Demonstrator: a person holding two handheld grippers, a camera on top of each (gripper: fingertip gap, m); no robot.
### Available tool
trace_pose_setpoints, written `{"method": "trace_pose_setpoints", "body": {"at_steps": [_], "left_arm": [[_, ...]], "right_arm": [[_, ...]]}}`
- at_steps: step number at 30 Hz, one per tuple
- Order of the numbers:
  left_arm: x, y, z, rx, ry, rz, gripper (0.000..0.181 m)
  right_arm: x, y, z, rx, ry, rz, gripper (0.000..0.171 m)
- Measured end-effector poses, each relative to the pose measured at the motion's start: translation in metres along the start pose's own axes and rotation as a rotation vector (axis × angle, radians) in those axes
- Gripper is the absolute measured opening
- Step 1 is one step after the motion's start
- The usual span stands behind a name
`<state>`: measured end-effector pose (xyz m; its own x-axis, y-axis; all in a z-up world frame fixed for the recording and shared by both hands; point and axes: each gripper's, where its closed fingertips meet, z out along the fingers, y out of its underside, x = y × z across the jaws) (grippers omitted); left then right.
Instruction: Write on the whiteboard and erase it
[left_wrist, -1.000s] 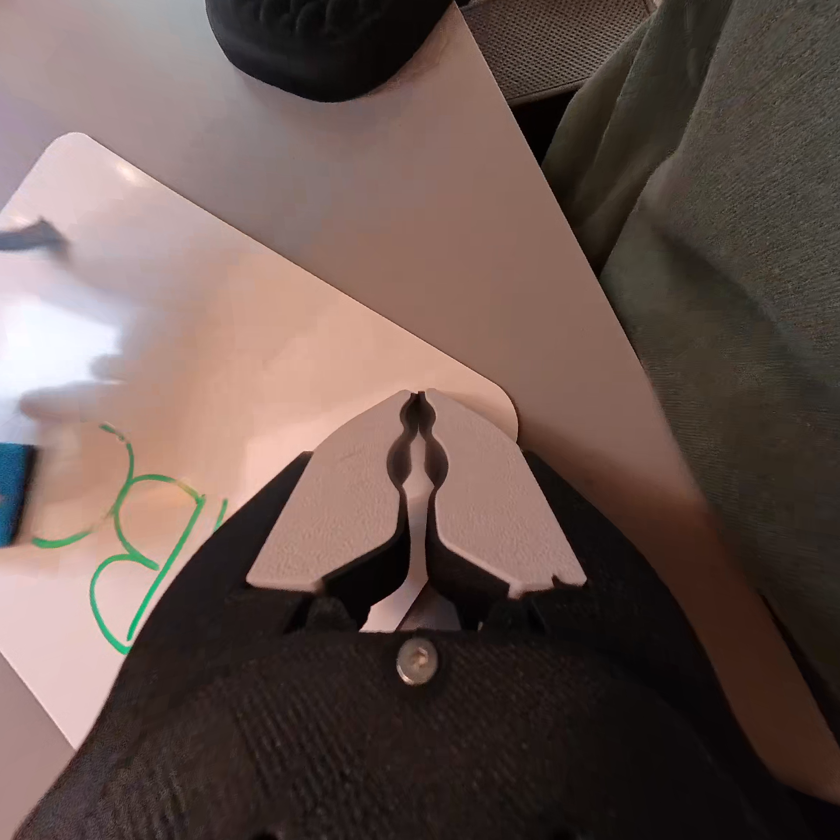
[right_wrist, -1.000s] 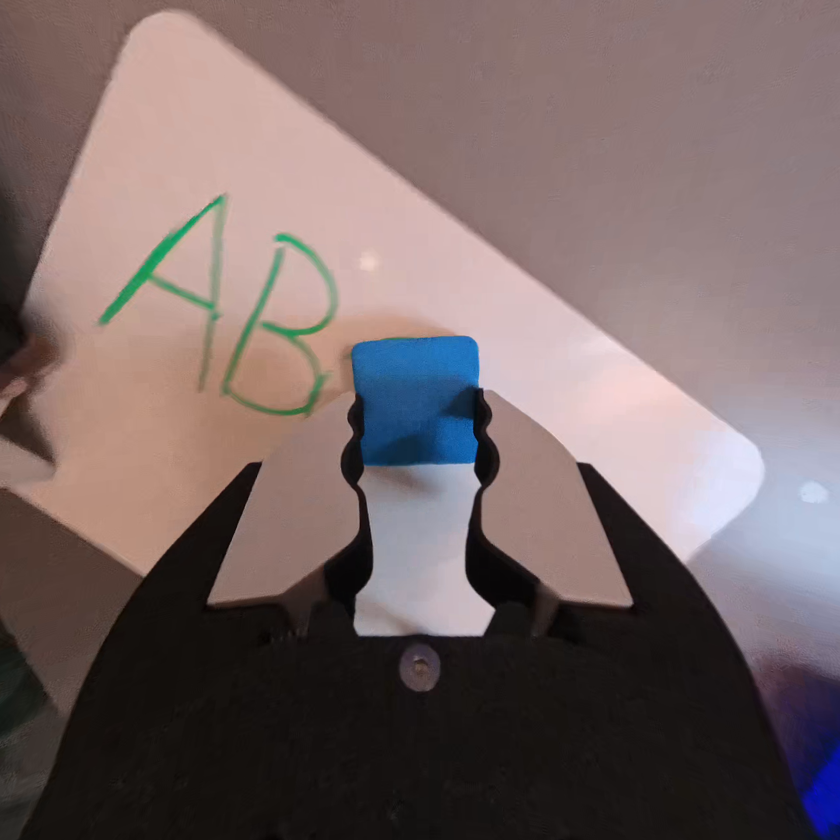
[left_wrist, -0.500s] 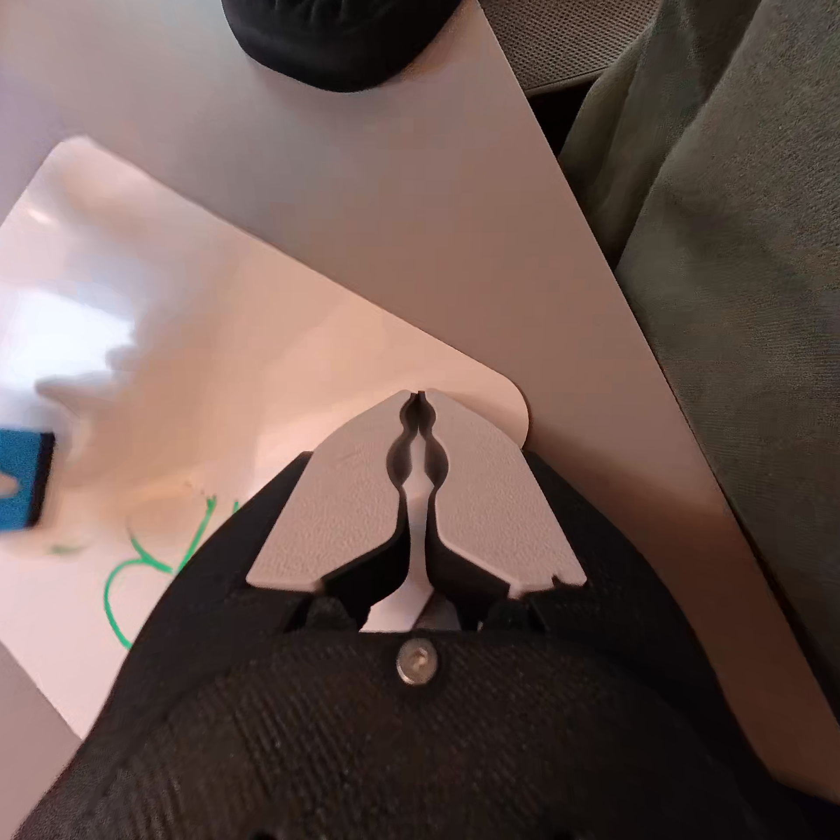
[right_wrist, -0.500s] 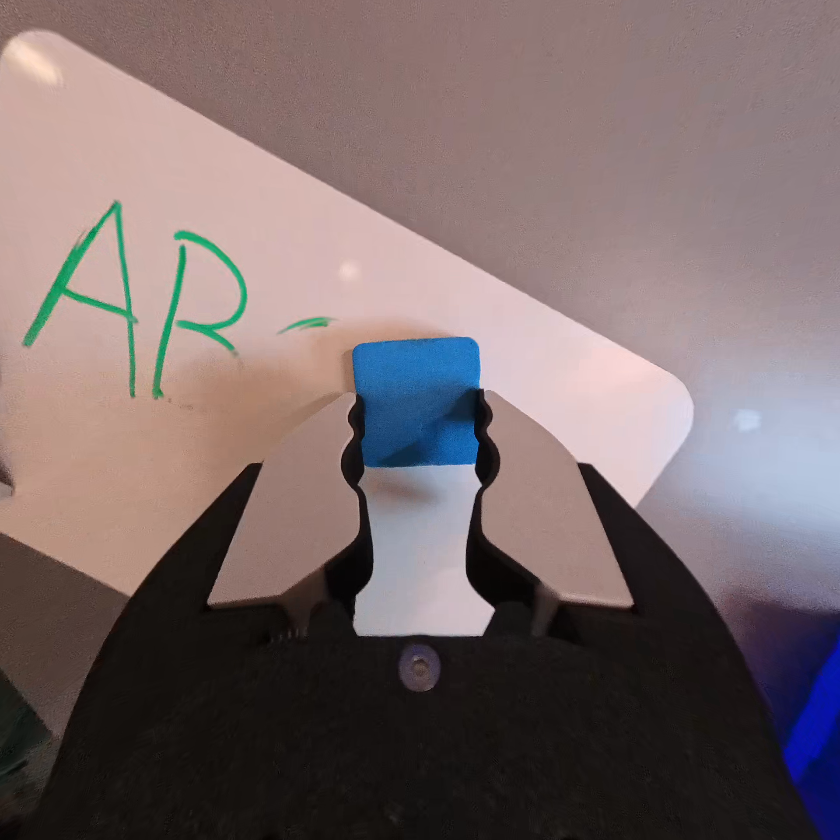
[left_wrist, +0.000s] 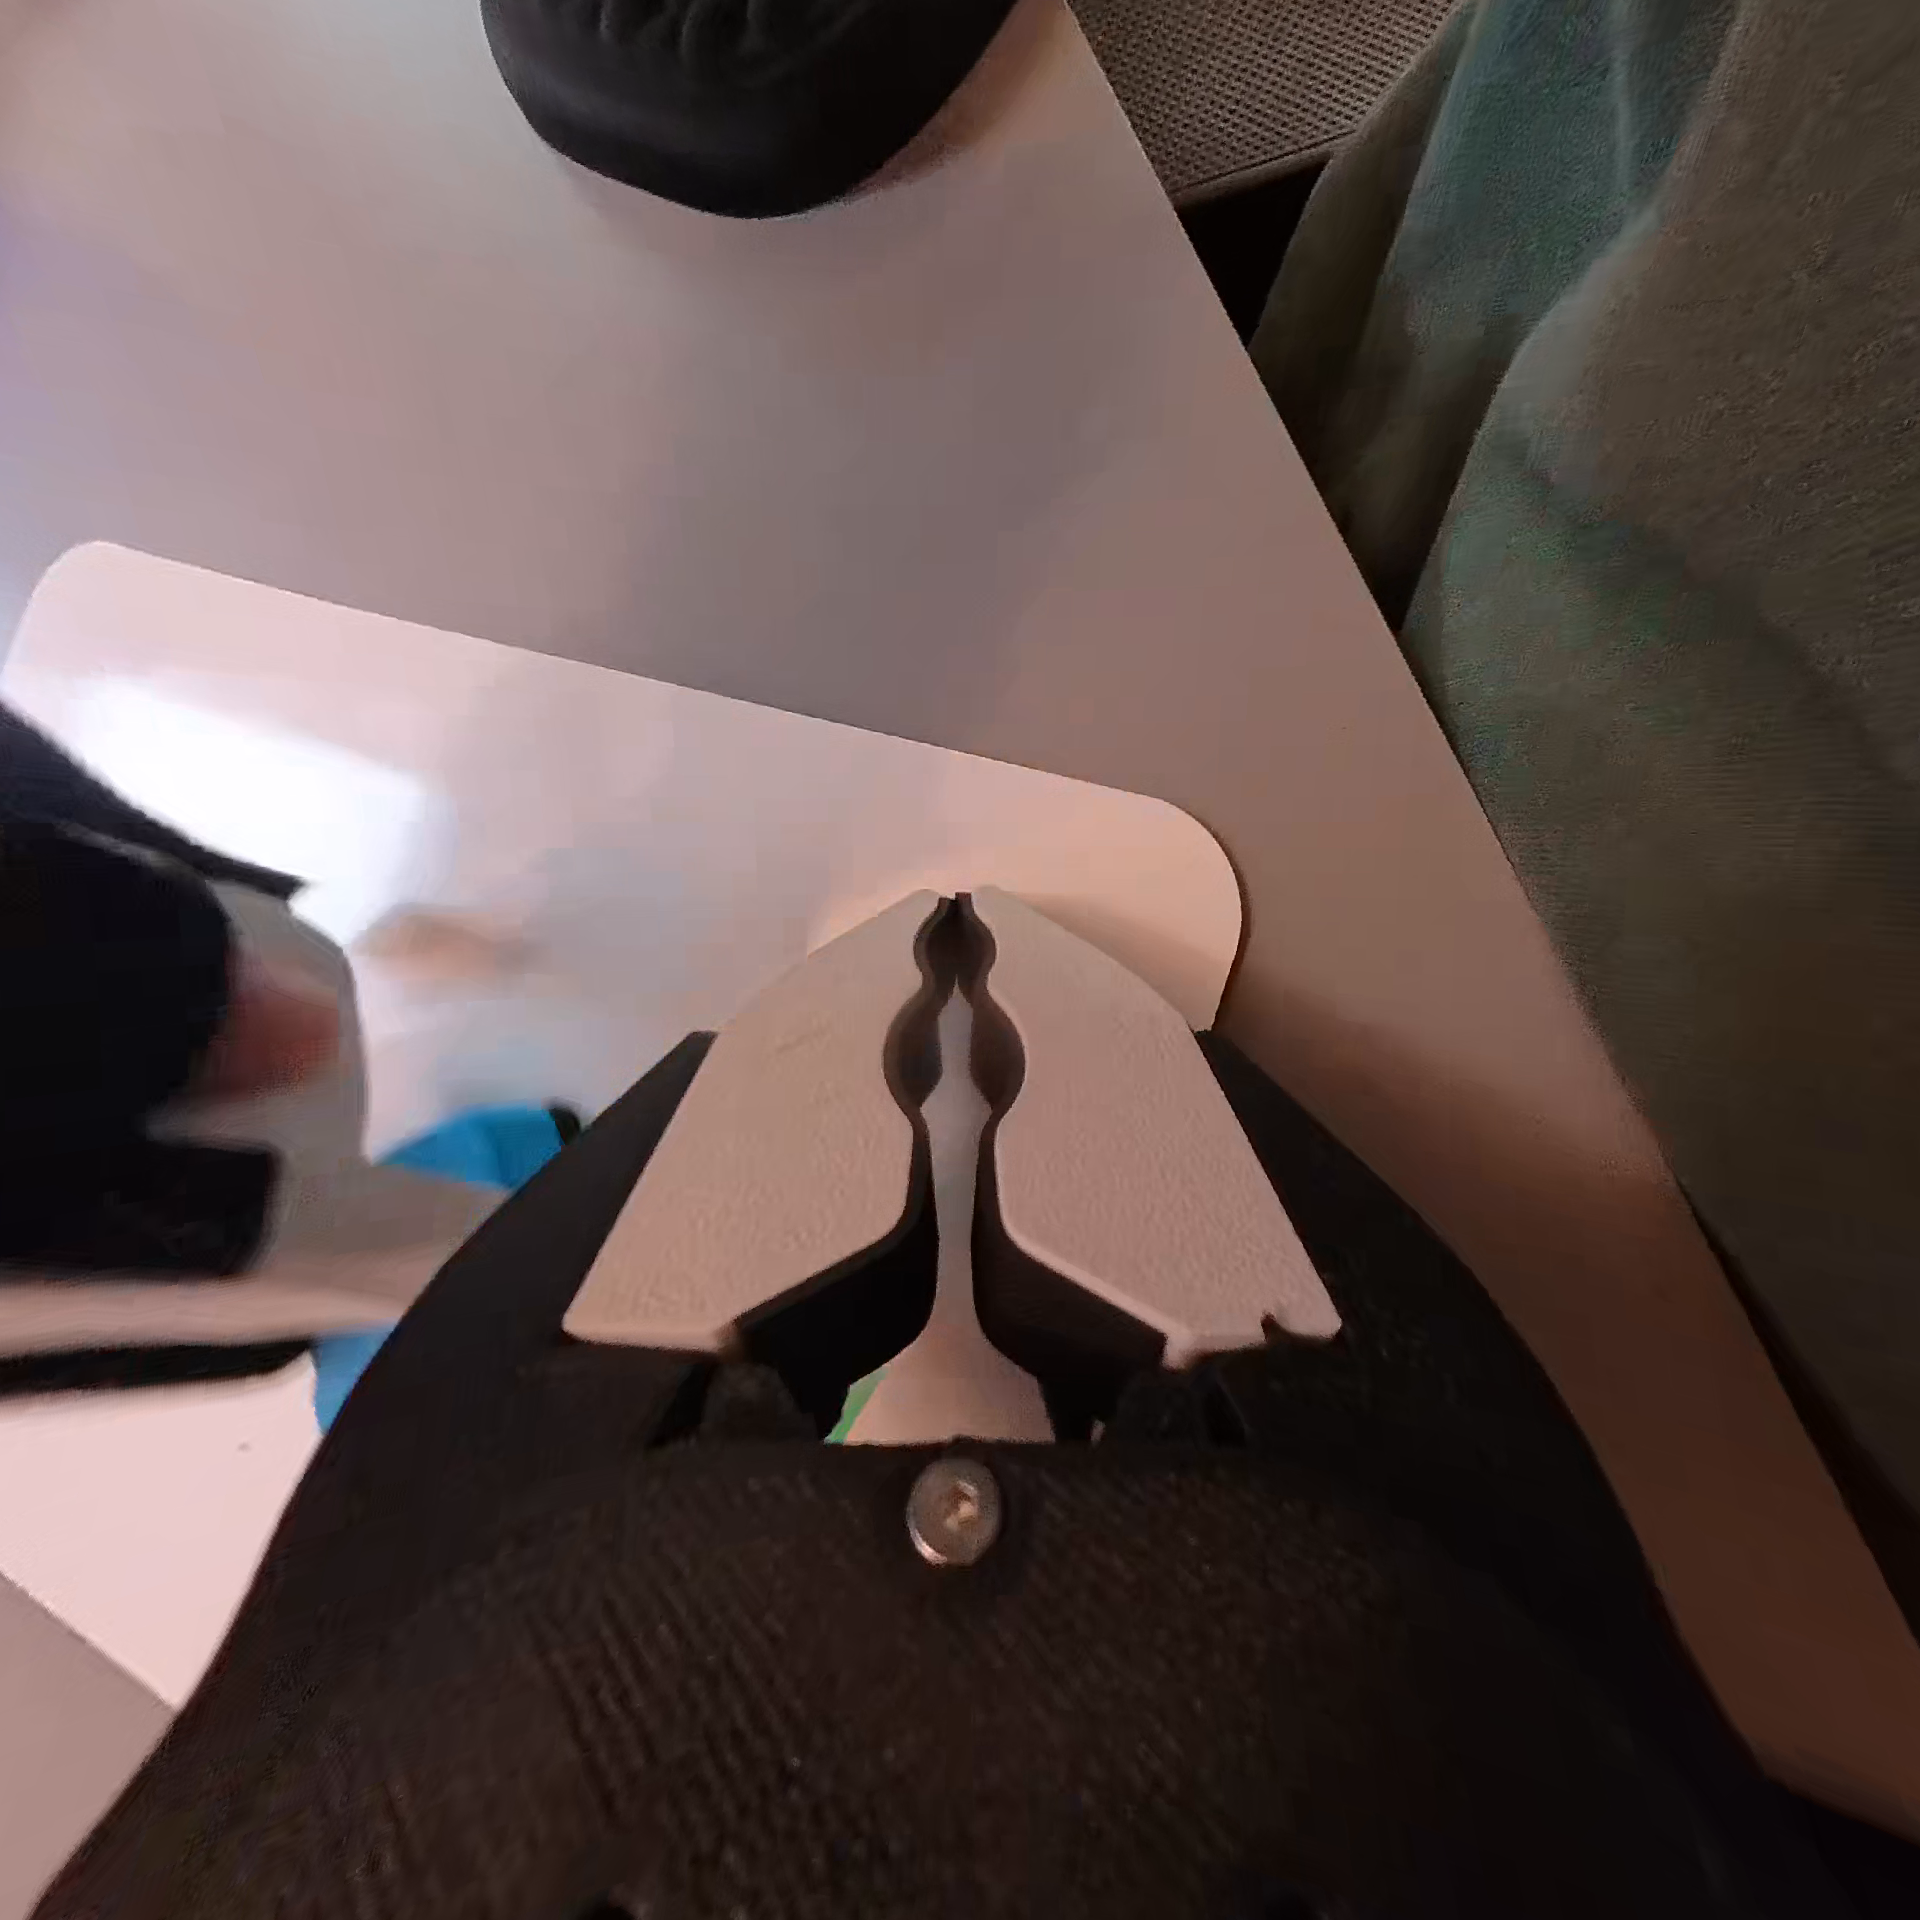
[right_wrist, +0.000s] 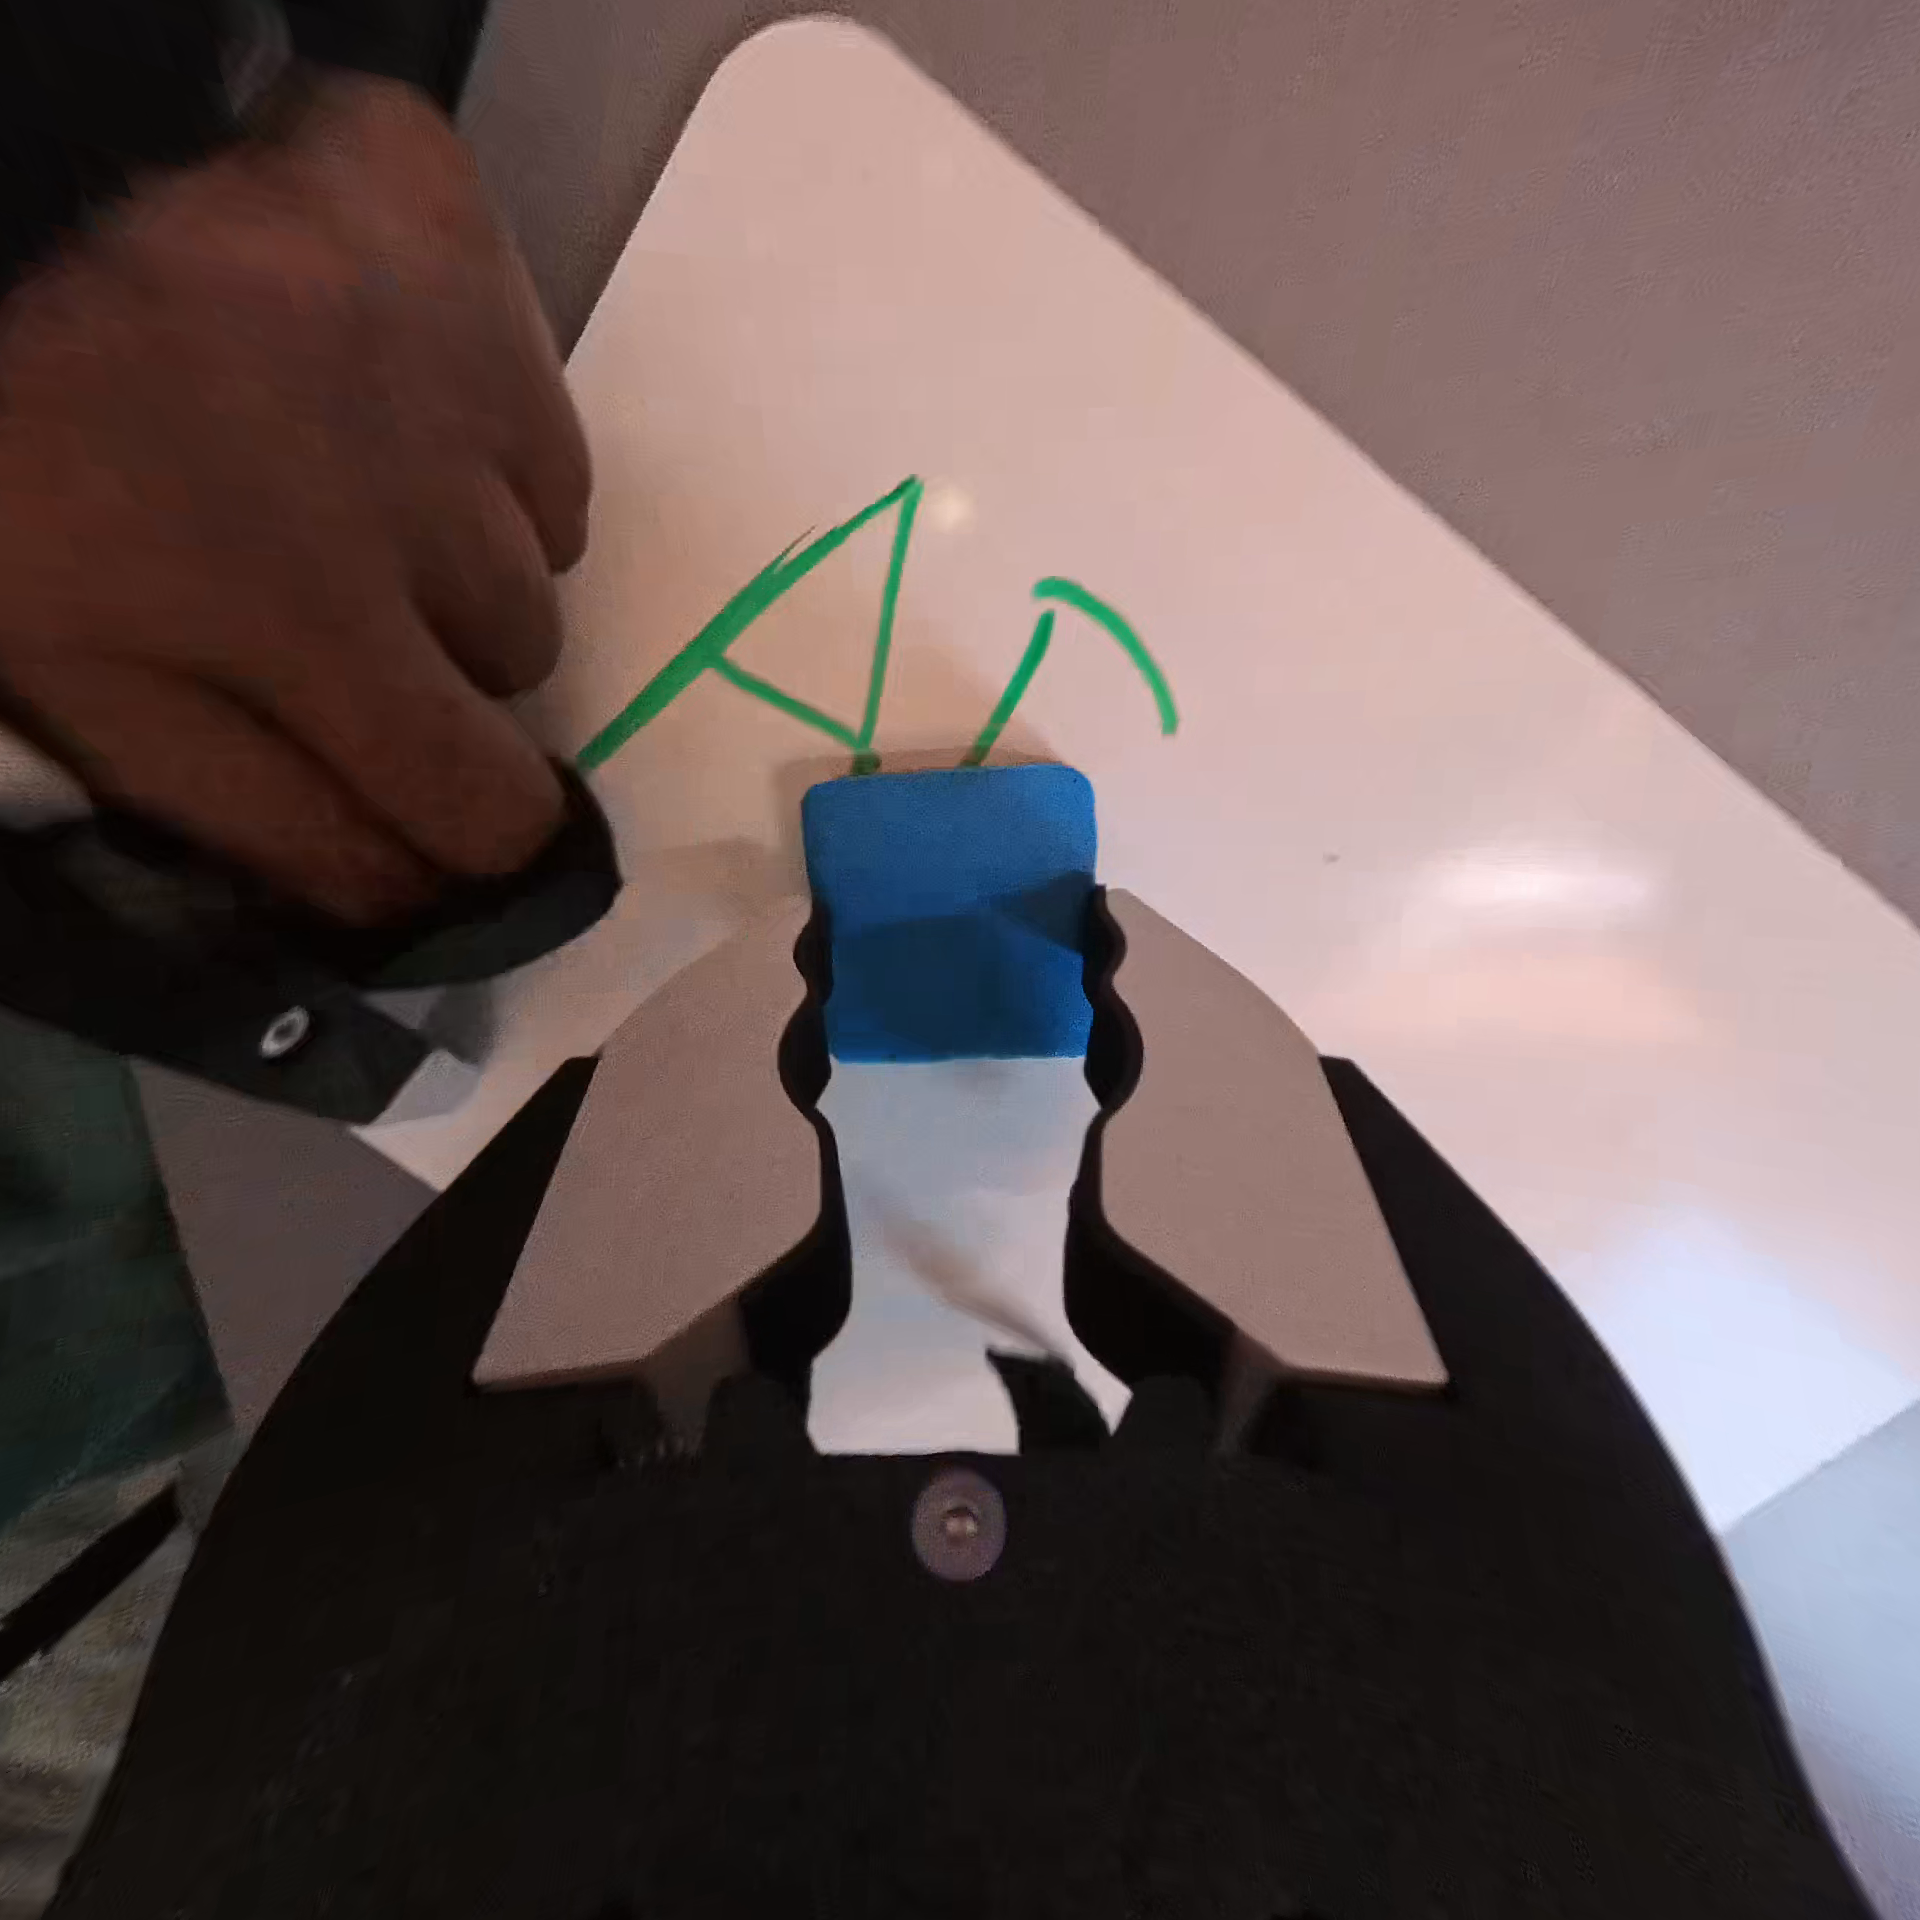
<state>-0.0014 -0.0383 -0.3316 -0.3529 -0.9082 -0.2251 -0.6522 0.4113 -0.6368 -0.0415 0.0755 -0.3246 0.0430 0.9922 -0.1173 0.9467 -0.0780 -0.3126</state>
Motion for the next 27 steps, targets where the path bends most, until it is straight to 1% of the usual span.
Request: {"method": "trace_pose_setpoints", "body": {"at_steps": [1, 3, 5, 7, 8, 12, 14, 16, 18, 19, 21, 22, 23, 24, 25, 26, 27], "left_arm": [[0.000, 0.000, 0.000, -0.002, -0.002, 0.001, 0.000], [0.000, 0.001, -0.001, -0.008, -0.002, 0.003, 0.000], [0.001, 0.001, -0.001, -0.015, -0.004, 0.009, 0.000], [0.002, 0.002, -0.002, -0.027, -0.009, 0.015, 0.000], [0.003, 0.002, -0.003, -0.035, -0.006, 0.015, 0.000], [0.001, 0.006, -0.006, -0.051, -0.019, 0.009, 0.000], [0.002, 0.004, -0.005, -0.036, -0.004, -0.004, 0.000], [0.001, 0.004, -0.004, -0.037, -0.009, 0.004, 0.001], [0.000, 0.003, -0.003, -0.037, -0.006, -0.004, 0.000], [0.000, 0.003, -0.003, -0.036, -0.005, -0.008, 0.000], [0.000, 0.003, -0.003, -0.034, -0.011, -0.001, 0.001], [0.000, 0.003, -0.003, -0.034, -0.013, 0.003, 0.001], [0.000, 0.003, -0.003, -0.032, -0.012, 0.007, 0.000], [0.000, 0.003, -0.003, -0.029, -0.007, 0.004, 0.001], [0.001, 0.003, -0.003, -0.022, 0.001, -0.002, 0.000], [0.002, 0.003, -0.003, -0.017, 0.007, -0.006, 0.000], [0.002, 0.003, -0.003, -0.016, 0.007, -0.004, 0.000]], "right_arm": [[0.003, 0.012, -0.004, -0.023, -0.013, 0.036, 0.047], [0.050, 0.032, -0.016, -0.050, 0.072, 0.161, 0.047], [0.089, 0.033, -0.022, -0.010, 0.132, 0.240, 0.047], [0.096, 0.034, -0.022, 0.026, 0.146, 0.258, 0.047], [0.096, 0.041, -0.025, 0.038, 0.160, 0.281, 0.047], [0.103, 0.107, -0.048, 0.015, 0.215, 0.460, 0.047], [0.100, 0.125, -0.055, 0.023, 0.239, 0.505, 0.047], [0.095, 0.120, -0.058, 0.027, 0.267, 0.461, 0.048], [0.092, 0.093, -0.062, 0.097, 0.246, 0.441, 0.047], [0.094, 0.086, -0.060, 0.092, 0.248, 0.424, 0.047], [0.100, 0.078, -0.045, 0.050, 0.239, 0.394, 0.047], [0.097, 0.067, -0.035, 0.061, 0.196, 0.394, 0.048], [0.090, 0.051, -0.029, 0.091, 0.162, 0.379, 0.047], [0.075, 0.039, -0.023, 0.076, 0.153, 0.313, 0.047], [0.050, 0.031, -0.017, 0.051, 0.125, 0.232, 0.047], [0.025, 0.029, -0.013, 0.024, 0.097, 0.171, 0.047], [0.010, 0.035, -0.013, -0.005, 0.086, 0.135, 0.047]]}}
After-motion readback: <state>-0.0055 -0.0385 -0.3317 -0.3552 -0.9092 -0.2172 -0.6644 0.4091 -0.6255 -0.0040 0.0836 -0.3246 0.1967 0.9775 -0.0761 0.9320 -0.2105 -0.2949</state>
